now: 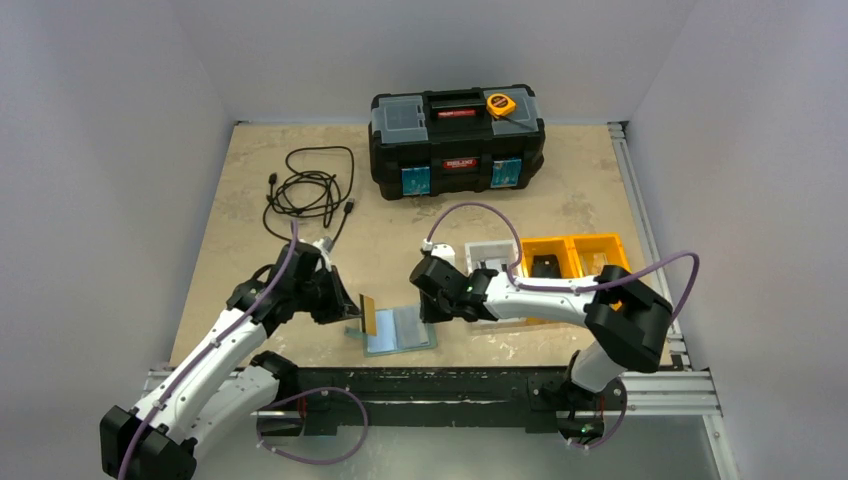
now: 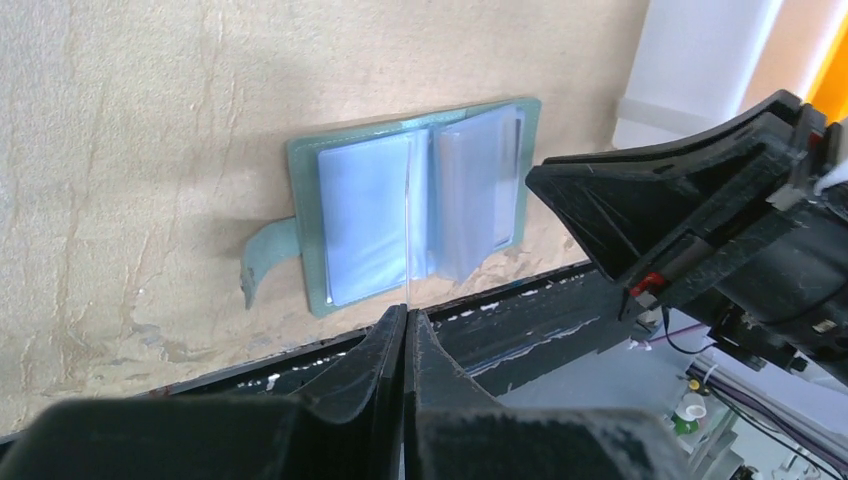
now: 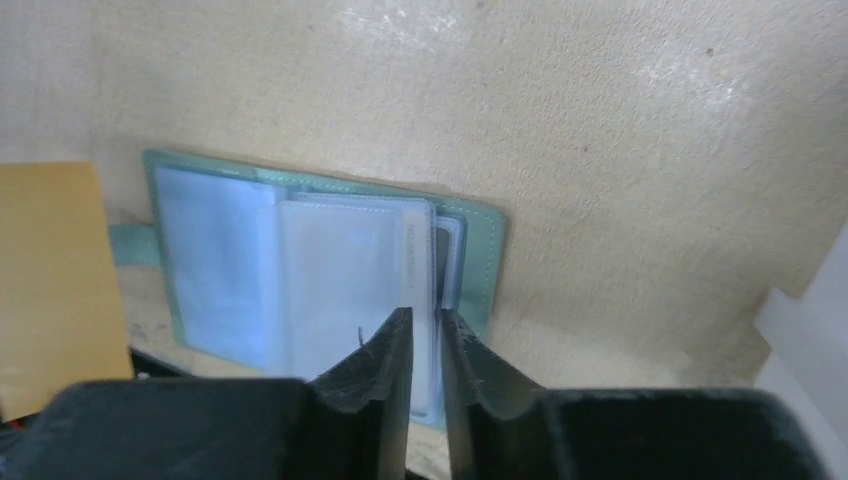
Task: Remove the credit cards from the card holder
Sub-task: Remove the credit card from the card holder, then place the credit card in the storage box.
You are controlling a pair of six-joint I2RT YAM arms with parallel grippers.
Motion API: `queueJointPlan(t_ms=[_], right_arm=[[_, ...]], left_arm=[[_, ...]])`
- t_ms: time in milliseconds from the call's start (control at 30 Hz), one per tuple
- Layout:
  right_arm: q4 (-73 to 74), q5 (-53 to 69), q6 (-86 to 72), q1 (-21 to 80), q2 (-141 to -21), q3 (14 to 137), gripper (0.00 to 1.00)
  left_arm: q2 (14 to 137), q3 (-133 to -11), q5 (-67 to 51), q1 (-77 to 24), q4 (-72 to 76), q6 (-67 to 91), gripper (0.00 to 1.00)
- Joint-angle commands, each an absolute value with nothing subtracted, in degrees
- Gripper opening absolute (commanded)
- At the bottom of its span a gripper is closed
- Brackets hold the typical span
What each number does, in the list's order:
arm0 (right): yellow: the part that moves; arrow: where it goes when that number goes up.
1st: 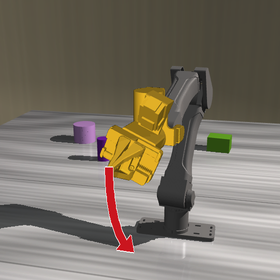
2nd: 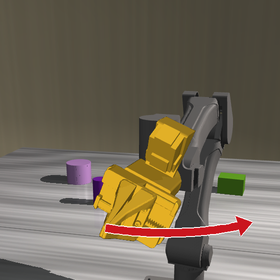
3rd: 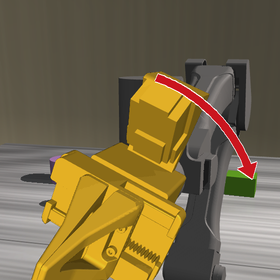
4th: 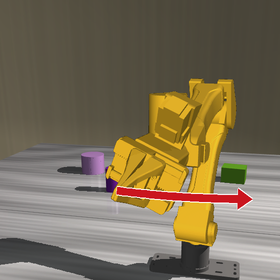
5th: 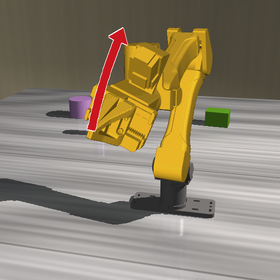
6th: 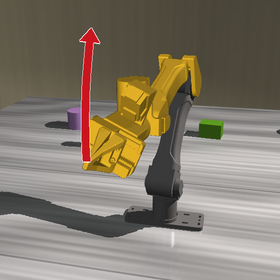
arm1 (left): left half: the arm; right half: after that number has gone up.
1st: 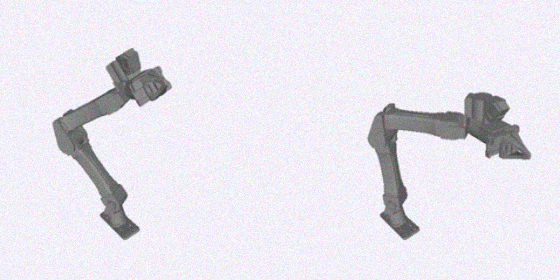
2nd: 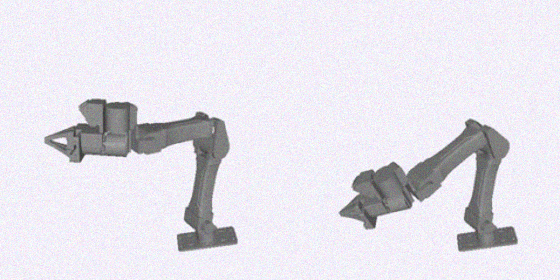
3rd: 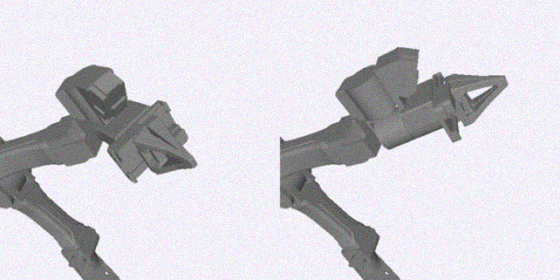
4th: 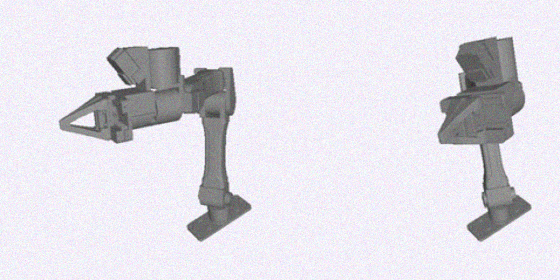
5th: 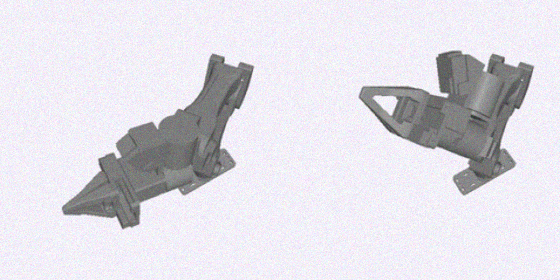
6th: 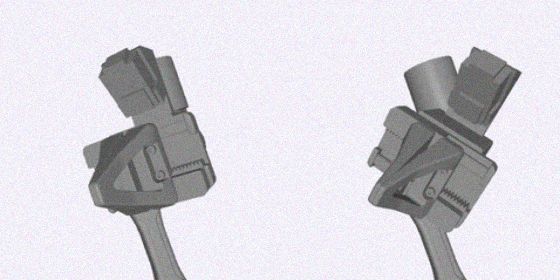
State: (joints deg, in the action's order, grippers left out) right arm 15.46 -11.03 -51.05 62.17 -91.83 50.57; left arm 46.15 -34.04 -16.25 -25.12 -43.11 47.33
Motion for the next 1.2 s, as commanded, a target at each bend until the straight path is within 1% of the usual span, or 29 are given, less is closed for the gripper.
queueJointPlan(t_ms=[0, 167, 200, 300, 367, 433, 667, 867, 1067, 1100, 1167], right_arm=[[21.6, -13.39, -47.62, 61.51, -85.29, 56.69, 0.24], [18.44, -10.62, -46.78, 58.77, -77.97, 56.03, 0.64], [16.27, -8.3, -46.54, 57.59, -76.25, 54.79, 0.7], [7.63, 0.61, -47.01, 53.4, -71.35, 49.44, 0.81], [1.38, 7.15, -48.07, 51.49, -67.92, 45.89, 0.85], [-3.54, 10.16, -49.14, 50.62, -65.92, 43.38, 0.88], [-15.17, 17.77, -54.02, 46.8, -61.91, 37.13, 0.88], [-24.75, 23.1, -59.32, 44.51, -61.62, 33.65, 0.83], [-31.31, 25.48, -63.37, 44.04, -62.73, 31.94, 0.69], [-31.86, 25.73, -63.76, 43.99, -63.01, 31.83, 0.65], [-32.47, 26.15, -64.21, 43.8, -63.59, 31.84, 0.54]], left_arm=[[44.87, -37.93, -18.48, -24.61, -42.81, 47.46, 0.0], [44.08, -39.48, -23.58, -24.59, -36.73, 50.01, 0.0], [44.24, -39.7, -24.72, -24.61, -35.21, 50.74, 0.0], [44.21, -39.36, -28.03, -24.61, -29.5, 53.57, 0.0], [44.21, -38.96, -30.37, -24.61, -24.99, 55.72, 0.0], [44.41, -38.45, -32.19, -24.53, -20.6, 58.01, 0.0], [45.9, -36.26, -37.01, -24.43, -6.72, 65.29, 0.0], [47.33, -34.52, -39.5, -24.43, 0.06, 68.57, 0.0], [48.7, -33.51, -41.52, -24.43, 3.89, 69.82, 0.0], [49.03, -33.49, -41.9, -24.41, 4.26, 69.84, 0.0], [49.37, -33.4, -42.4, -24.39, 4.6, 69.8, 0.0]])
